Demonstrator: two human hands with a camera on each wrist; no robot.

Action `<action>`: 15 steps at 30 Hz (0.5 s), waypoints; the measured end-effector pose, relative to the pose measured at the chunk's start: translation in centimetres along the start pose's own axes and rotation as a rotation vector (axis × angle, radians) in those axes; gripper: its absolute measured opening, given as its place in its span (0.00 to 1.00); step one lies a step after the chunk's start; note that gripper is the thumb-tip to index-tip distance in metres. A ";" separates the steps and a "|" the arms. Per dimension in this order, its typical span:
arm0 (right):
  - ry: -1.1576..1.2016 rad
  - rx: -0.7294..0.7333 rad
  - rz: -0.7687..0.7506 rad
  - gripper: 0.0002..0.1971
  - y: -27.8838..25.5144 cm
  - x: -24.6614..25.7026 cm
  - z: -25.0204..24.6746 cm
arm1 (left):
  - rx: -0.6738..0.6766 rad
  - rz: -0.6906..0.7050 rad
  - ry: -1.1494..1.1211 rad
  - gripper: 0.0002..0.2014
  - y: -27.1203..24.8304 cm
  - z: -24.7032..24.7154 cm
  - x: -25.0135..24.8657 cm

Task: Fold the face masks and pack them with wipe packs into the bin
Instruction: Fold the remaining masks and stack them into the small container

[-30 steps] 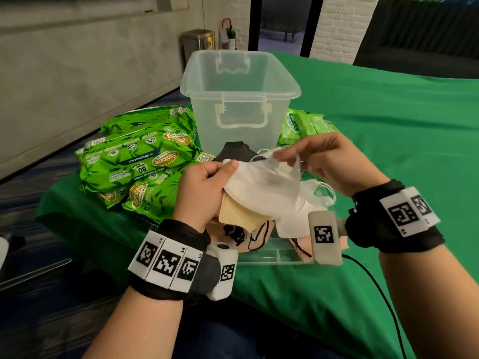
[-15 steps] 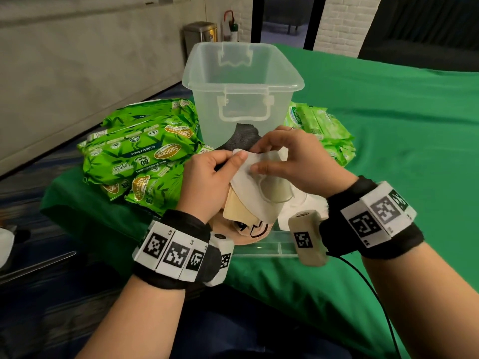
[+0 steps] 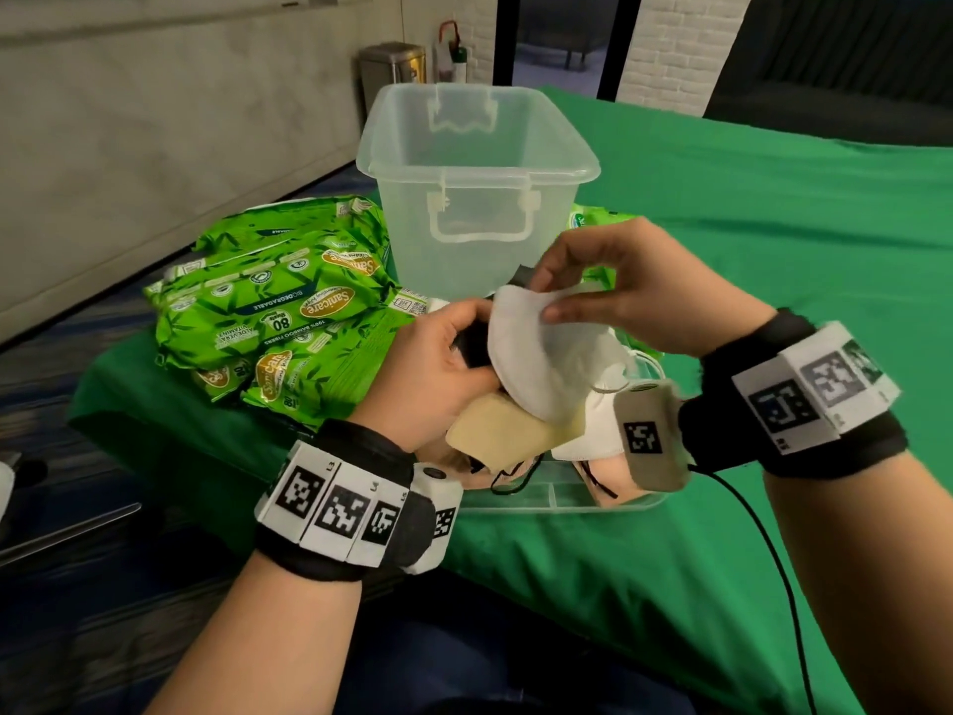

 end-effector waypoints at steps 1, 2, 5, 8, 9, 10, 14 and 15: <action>-0.035 0.007 -0.006 0.13 0.2 0.1 0.4 | -0.001 0.002 -0.033 0.23 0.0 0.2 -0.1; -0.077 0.005 -0.008 0.16 0.5 0.1 0.7 | 0.000 -0.007 -0.083 0.27 0.0 0.2 0.0; -0.185 0.004 -0.014 0.19 0.8 0.1 1.1 | 0.005 -0.054 -0.170 0.38 -0.1 0.2 0.4; -0.270 0.017 -0.025 0.16 0.9 0.4 1.7 | 0.010 -0.069 -0.147 0.40 -0.2 0.2 0.6; -0.285 0.013 -0.022 0.15 1.0 0.4 1.8 | 0.014 -0.069 -0.136 0.39 -0.2 0.2 0.5; -0.289 0.004 -0.022 0.15 1.0 0.5 1.9 | 0.015 -0.066 -0.118 0.37 -0.2 0.3 0.4; -0.250 -0.042 -0.046 0.11 1.0 0.6 1.8 | 0.010 -0.069 -0.066 0.30 -0.3 0.3 0.3; -0.244 -0.060 -0.066 0.11 0.9 0.6 1.7 | 0.006 -0.074 -0.055 0.29 -0.3 0.3 0.4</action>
Point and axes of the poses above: each hand's wrist, its own y-axis towards the middle knuckle, its own z-axis out of the palm, x = y × z, the point moved 8 cm from there along y, towards the middle knuckle, and after that the axes turned 8 degrees about y, right-handed, at the moved point
